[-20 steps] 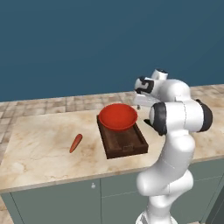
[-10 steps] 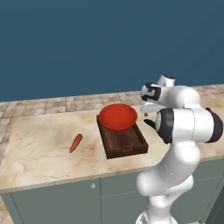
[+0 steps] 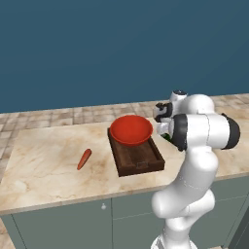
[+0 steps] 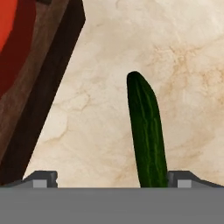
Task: Place the two vegetables and bowl onto the tray for setting up a vegetable dip station.
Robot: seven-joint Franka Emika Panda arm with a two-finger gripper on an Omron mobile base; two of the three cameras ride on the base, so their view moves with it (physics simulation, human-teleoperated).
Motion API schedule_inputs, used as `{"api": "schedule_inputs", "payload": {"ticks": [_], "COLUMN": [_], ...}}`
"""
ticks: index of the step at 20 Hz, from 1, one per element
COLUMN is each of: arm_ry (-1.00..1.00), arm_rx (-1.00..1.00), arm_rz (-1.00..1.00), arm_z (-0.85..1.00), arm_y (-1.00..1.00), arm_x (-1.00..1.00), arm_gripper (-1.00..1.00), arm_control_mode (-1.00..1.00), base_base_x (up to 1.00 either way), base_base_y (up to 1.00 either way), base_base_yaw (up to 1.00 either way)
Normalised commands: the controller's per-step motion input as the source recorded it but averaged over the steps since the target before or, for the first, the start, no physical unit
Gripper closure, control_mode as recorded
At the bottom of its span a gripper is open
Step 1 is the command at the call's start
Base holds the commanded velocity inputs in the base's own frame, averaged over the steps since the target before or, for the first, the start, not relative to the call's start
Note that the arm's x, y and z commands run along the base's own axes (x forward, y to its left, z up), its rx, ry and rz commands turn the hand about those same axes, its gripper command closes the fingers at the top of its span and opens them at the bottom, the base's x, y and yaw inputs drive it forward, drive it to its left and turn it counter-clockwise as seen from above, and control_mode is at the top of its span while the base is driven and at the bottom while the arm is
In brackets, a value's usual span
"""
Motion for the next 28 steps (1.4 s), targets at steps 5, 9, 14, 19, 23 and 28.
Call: {"api": "schedule_inputs", "payload": {"ticks": [5,9,14,19,23,28], "arm_ry": [0.0,-0.01,-0.02,-0.02,-0.02,0.0], "arm_rx": [-0.11,-0.01,0.0,0.0,0.0,0.0], "arm_rz": [-0.09,-0.05,-0.01,0.0,0.0,0.0], "arm_z": [-0.48,-0.2,-0.1,-0.14,-0.18,-0.15], "arm_y": [-0.33,-0.22,-0.16,-0.17,-0.08,0.0], "arm_x": [-0.09,-0.02,0.0,0.01,-0.02,-0.02], "arm_gripper": [-1.0,-1.0,-1.0,-1.0,-1.0,-1.0], "arm_control_mode": [-1.0,-1.0,-1.0,-1.0,-1.0,-1.0], "base_base_x": [0.0,0.0,0.0,0.0,0.0,0.0], "base_base_y": [0.0,0.0,0.0,0.0,0.0,0.0], "base_base_yaw": [0.0,0.0,0.0,0.0,0.0,0.0]}}
